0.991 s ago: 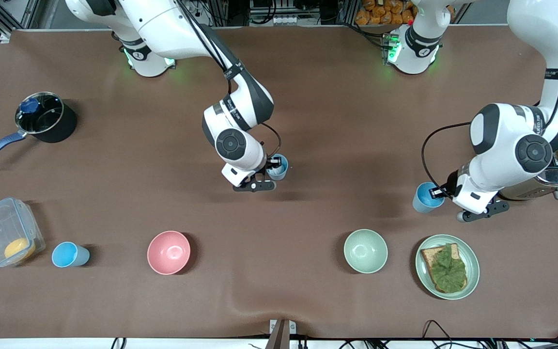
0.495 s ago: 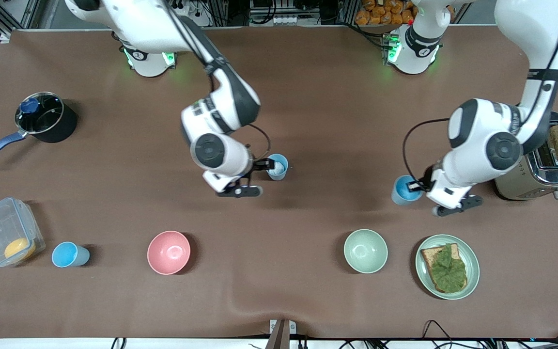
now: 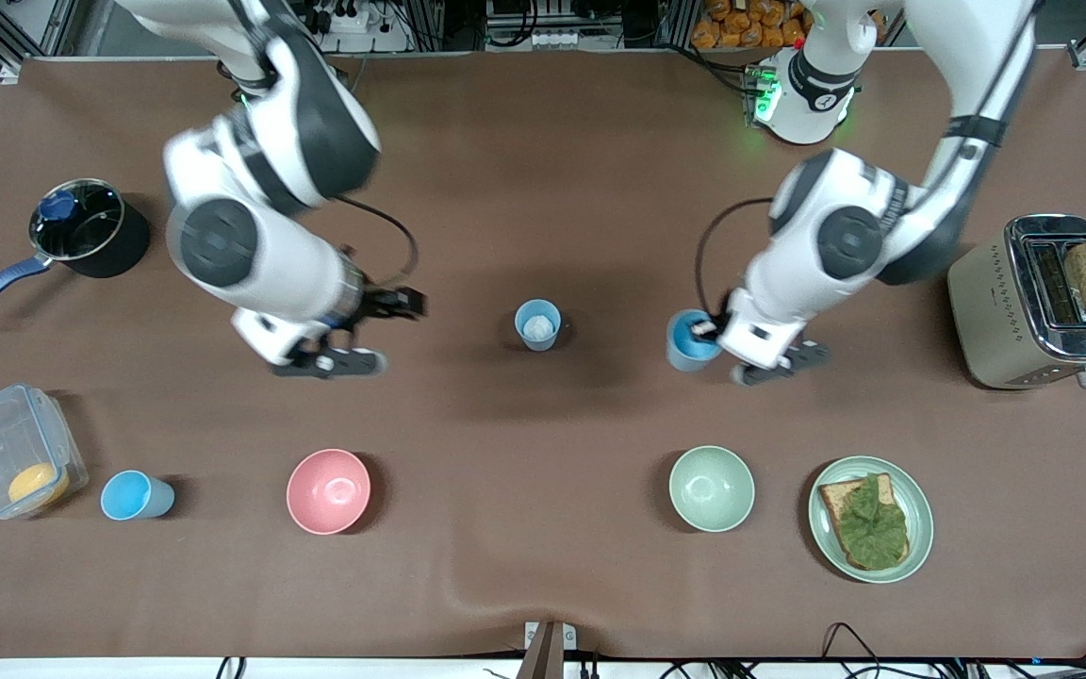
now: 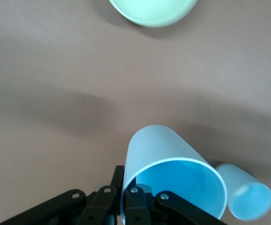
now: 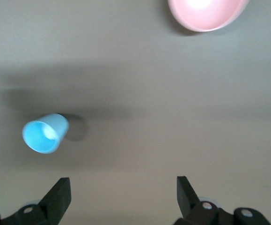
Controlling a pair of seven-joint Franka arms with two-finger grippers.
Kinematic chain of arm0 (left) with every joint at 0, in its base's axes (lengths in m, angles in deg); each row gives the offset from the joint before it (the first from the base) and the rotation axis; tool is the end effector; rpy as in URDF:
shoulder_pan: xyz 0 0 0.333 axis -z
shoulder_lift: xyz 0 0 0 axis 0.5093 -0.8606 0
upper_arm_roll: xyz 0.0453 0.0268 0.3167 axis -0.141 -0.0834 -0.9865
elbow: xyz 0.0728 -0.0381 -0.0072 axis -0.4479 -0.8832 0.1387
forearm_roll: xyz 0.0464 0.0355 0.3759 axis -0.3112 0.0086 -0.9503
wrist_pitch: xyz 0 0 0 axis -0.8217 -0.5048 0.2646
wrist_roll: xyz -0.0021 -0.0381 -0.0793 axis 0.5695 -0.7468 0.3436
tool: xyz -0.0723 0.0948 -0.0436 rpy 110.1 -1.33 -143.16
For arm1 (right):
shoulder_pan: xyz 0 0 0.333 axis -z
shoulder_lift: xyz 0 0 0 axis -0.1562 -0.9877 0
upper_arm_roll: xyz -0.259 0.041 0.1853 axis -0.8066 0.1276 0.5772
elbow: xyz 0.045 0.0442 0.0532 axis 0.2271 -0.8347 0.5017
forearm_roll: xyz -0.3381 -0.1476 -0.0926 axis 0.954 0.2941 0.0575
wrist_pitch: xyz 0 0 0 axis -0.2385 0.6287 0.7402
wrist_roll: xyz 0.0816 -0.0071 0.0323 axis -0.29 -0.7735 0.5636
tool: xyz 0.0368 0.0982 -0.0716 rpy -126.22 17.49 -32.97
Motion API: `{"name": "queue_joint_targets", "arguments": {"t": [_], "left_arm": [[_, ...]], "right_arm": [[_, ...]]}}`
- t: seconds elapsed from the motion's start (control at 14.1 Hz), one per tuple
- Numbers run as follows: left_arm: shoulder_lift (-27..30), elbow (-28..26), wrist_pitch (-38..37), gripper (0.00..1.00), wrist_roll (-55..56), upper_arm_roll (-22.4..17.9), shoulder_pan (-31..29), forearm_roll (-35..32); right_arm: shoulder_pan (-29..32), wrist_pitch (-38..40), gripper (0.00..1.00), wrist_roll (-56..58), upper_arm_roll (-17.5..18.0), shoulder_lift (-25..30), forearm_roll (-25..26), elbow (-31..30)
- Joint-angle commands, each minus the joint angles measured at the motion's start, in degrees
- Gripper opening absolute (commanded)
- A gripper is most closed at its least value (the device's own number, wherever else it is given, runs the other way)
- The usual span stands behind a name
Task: Stack blue cups with both arms
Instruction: 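Lower the left gripper's cup into the center cup while the right gripper retracts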
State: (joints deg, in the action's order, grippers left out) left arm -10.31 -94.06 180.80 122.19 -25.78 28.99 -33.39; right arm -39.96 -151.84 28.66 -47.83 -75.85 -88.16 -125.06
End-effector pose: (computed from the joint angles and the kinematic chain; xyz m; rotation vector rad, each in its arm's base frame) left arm 0.5430 -0.2924 0.3588 2.9882 0.4540 -0.1600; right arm 0.5790 0.2643 0.4790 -3.0792 -0.0388 0.3182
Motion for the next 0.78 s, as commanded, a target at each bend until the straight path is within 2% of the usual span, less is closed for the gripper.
{"name": "queue_joint_targets", "arguments": {"t": [0.0, 0.21, 0.35, 0.57, 0.64, 0.71], "left_arm": [[-1.78, 3.13, -1.15, 0.0, 4.96, -0.17, 4.51, 0.17], [-3.98, 6.47, -1.15, 0.0, 11.11, -0.18, 9.87, -0.53], [-7.48, 9.28, -1.06, 0.0, 14.54, -0.44, 13.48, -1.75], [-9.43, 10.52, -1.06, 0.0, 18.41, -0.44, 16.03, -4.74], [-10.04, 10.52, -1.06, 0.0, 19.2, -0.44, 17.17, -5.1], [-10.49, 10.52, -1.06, 0.0, 19.91, -0.44, 18.06, -5.71]], "right_arm": [[5.11, 3.93, 1.0, 6.45, 0.17, 4.92, 3.02, -1.47], [11.43, 4.91, 1.0, 12.53, 0.25, 9.41, 3.29, -2.78], [16.09, 4.56, 1.0, 17.52, 1.13, 12.39, 3.29, -5.32], [25.24, 3.43, 1.0, 29.3, 4.03, 16.0, 3.55, -8.14], [26.65, 1.16, 1.0, 30.11, 4.9, 18.19, 3.64, -11.11], [28.14, -1.83, 1.0, 30.12, 7.44, 20.99, 4.68, -15.14]]}}
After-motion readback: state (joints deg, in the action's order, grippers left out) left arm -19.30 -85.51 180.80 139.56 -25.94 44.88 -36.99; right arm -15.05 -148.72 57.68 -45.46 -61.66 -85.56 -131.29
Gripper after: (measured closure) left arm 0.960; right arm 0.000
